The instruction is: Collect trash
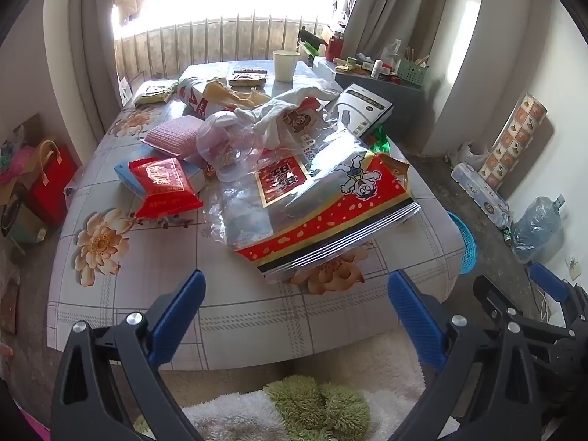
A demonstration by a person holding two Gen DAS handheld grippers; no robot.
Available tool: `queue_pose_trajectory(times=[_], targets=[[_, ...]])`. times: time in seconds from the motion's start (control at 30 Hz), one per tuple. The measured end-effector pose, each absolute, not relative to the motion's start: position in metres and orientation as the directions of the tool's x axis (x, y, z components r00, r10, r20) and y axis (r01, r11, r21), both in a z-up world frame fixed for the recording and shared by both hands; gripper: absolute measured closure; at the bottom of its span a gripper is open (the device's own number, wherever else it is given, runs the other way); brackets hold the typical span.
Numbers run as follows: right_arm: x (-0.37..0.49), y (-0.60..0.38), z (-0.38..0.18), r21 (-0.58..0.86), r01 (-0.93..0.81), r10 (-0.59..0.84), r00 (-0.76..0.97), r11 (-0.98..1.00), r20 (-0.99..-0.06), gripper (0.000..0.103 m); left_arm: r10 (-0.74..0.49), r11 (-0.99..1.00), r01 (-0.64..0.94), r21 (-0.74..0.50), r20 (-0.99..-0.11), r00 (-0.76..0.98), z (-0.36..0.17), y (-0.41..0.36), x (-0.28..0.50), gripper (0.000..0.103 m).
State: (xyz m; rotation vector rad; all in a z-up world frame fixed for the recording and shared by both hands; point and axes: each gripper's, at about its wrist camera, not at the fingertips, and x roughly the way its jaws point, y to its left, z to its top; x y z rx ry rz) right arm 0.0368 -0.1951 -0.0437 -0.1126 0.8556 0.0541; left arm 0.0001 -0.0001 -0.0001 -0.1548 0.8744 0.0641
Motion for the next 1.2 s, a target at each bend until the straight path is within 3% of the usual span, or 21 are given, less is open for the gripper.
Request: queue_pose_trajectory(times=[1.2], targets=[[0.038, -0.193, -0.043, -0.08, -0.094, 0.001, 0.654, 0.992, -0.757, 0.008, -0.018, 0.986, -0.117, -0.12, -0.77, 0.638, -0.002, 0.0, -0.01, 0.006]])
